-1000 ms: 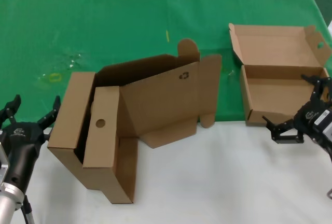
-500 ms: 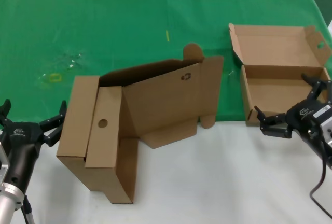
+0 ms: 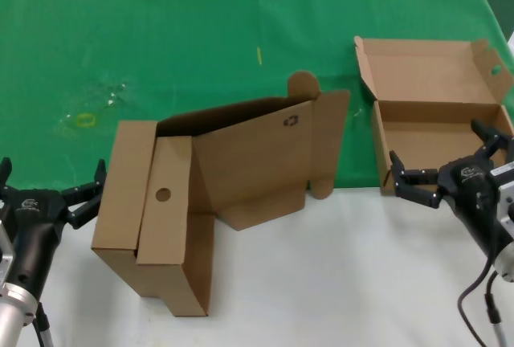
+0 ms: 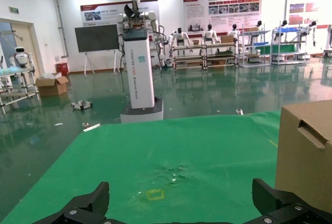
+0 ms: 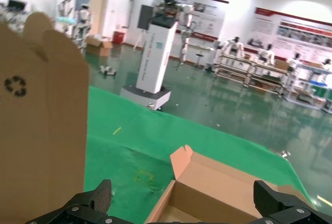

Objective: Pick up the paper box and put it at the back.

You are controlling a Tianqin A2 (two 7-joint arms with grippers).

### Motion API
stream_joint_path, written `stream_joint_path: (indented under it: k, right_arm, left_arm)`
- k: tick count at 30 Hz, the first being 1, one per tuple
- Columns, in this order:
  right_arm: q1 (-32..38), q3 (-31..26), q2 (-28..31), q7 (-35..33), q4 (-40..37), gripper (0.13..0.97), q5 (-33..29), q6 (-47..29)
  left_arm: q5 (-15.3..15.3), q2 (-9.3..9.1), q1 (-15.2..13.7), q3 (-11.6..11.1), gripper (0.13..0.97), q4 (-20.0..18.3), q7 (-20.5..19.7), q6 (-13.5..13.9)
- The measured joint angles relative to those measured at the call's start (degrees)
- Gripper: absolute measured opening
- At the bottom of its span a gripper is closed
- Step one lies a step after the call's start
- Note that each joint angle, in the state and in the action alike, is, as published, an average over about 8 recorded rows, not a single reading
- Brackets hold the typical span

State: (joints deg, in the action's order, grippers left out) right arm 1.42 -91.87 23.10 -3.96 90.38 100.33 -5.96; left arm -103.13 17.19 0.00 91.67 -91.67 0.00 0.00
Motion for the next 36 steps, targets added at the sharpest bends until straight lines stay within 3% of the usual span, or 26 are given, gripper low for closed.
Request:
stream_joint_path:
  k: [13, 36]
  right_arm:
    - [-1.11, 0.16, -4.63, 3.11, 1.01, 0.966, 2.20, 4.67]
    - [-1.16, 0.16, -4.84, 3.25, 1.06, 0.966, 2.30, 4.88]
  left_arm:
    - [-0.01, 0.00, 0.00, 0.00, 0.966, 0.00, 0.00, 0.00]
    - [-0.01, 0.00, 0.00, 0.00, 0.966, 0.00, 0.00, 0.00]
